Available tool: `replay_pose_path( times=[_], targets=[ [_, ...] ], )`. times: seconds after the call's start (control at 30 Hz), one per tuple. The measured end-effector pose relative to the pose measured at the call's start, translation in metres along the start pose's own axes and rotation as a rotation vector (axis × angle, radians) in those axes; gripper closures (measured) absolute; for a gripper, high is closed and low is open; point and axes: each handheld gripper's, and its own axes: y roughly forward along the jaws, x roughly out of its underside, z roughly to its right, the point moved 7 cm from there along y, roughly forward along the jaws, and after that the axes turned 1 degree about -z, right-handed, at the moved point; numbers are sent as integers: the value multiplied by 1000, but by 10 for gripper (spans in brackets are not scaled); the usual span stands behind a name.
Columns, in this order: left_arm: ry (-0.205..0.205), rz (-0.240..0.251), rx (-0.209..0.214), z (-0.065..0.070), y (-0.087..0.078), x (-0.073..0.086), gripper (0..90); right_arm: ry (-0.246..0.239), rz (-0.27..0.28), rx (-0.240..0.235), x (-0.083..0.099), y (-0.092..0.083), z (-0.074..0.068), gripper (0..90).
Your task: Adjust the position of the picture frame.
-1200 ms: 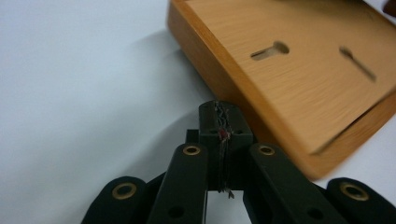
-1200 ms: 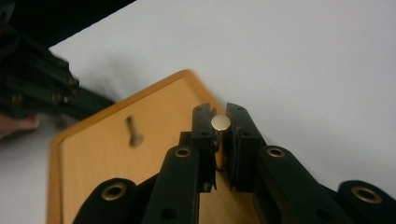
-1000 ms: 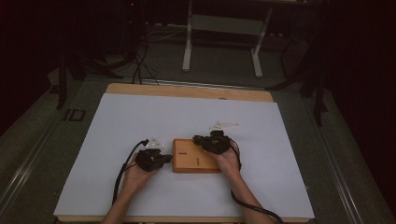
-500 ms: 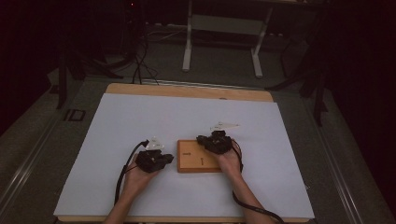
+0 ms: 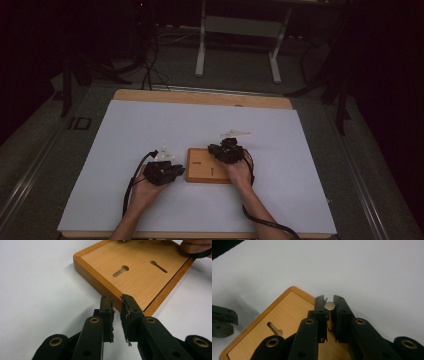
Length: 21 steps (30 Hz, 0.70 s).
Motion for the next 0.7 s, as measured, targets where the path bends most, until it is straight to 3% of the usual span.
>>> replay_pose_path(
  times=[0.13,0.23,0.43,0.7],
  targets=[
    [4,0,-2,1,0,0,789,37,1,-51,0,-1,2,784],
    [6,5,-3,2,-1,0,785,28,31,-71,-3,-6,4,718],
    [16,8,0,2,-2,0,761,-68,48,-56,-10,-26,5,640],
    [34,18,-2,3,-5,-1,713,-116,60,-64,-5,-45,8,602]
  ],
)
